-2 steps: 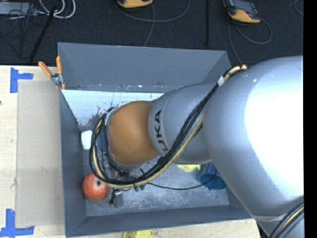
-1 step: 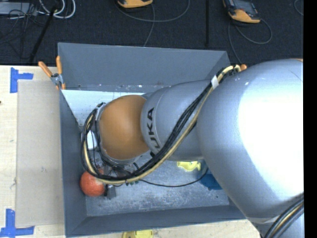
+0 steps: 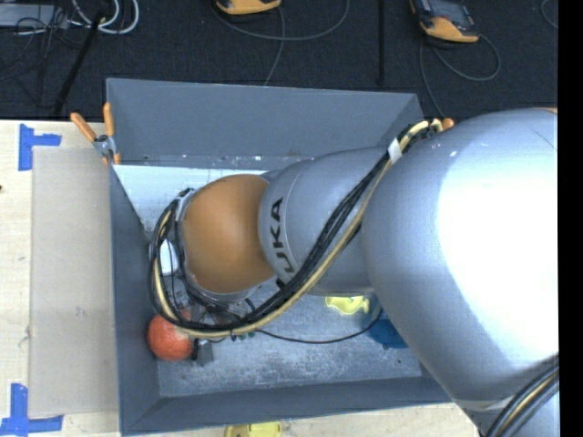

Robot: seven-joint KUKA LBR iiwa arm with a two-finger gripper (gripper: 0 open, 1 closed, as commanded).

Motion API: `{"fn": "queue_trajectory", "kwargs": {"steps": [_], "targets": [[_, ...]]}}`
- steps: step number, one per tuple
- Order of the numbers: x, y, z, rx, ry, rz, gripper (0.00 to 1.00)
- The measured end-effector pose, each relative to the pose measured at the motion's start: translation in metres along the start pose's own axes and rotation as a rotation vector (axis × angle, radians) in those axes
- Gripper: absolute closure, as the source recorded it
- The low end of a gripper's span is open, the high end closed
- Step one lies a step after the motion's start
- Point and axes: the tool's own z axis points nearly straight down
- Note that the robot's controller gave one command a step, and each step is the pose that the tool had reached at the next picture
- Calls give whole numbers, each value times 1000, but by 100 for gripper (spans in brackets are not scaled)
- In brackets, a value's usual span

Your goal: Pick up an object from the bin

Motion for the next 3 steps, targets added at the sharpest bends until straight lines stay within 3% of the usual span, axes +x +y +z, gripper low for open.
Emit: {"fn": "queue_trajectory", "kwargs": {"steps": [1, 2, 3], "targets": [[21, 3, -98, -2, -4, -42, 100], [21, 2, -98, -2, -4, -41, 100], [12, 0, -141, -2, 1, -59, 100]]}}
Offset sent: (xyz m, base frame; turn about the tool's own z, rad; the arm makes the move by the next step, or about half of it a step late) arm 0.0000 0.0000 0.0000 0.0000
